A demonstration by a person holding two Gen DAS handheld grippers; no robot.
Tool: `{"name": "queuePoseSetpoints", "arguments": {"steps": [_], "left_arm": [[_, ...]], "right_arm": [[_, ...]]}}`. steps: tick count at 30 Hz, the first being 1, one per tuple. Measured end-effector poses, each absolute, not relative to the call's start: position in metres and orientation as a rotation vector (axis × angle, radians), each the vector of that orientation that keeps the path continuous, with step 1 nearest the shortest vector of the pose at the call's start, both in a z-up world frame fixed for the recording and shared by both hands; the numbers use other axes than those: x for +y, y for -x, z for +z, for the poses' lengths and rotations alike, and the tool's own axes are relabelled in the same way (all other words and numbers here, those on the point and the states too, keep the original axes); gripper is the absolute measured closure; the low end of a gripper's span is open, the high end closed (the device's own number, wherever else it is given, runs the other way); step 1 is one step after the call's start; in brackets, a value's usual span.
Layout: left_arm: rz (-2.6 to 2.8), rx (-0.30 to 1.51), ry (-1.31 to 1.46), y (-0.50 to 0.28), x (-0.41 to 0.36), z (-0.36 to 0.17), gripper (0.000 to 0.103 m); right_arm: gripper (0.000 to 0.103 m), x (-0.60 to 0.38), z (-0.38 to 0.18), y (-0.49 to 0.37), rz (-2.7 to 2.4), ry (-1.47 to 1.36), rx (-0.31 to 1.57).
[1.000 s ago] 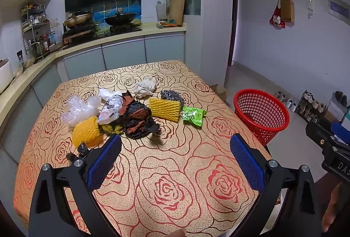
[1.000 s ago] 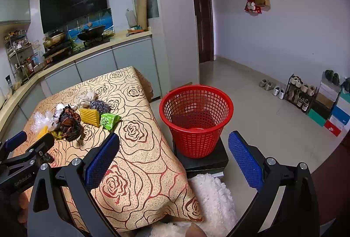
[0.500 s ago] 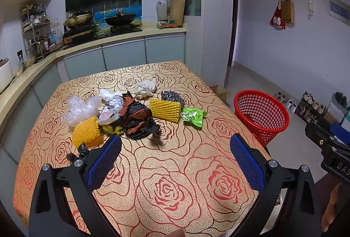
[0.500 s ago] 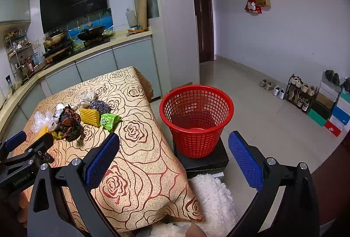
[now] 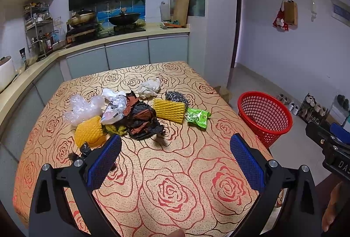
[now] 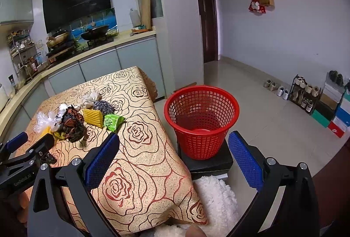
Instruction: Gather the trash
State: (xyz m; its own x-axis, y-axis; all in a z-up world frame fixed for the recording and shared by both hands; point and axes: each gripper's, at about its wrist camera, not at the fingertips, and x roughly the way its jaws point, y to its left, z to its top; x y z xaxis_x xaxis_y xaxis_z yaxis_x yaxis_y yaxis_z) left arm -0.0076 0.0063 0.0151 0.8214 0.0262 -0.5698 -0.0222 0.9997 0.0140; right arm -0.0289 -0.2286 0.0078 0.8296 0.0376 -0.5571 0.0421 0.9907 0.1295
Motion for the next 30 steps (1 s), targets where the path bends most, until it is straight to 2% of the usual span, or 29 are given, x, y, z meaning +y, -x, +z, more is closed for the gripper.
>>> {"name": "queuePoseSetpoints", "arguments": {"steps": [22,25,30], "left_arm": [[0.121,0.587,0.047,-0.006,0.048,-0.001,0.007],[0.144,0.599,0.064,-0.009,0.06,-0.005,0.007],[0.185,0.629,0.099,-0.013,0.083,-0.01,0.007]], "right_arm": [[0.006,-0.203,0.006,-0.005,0.095,-0.085,0.57],[0.006,-0.202,0.005,-0.006,0.131,-0.093,0.514],[0.006,-0.196,-0.001,-0.021,0.157,-0.085,0.565]]}}
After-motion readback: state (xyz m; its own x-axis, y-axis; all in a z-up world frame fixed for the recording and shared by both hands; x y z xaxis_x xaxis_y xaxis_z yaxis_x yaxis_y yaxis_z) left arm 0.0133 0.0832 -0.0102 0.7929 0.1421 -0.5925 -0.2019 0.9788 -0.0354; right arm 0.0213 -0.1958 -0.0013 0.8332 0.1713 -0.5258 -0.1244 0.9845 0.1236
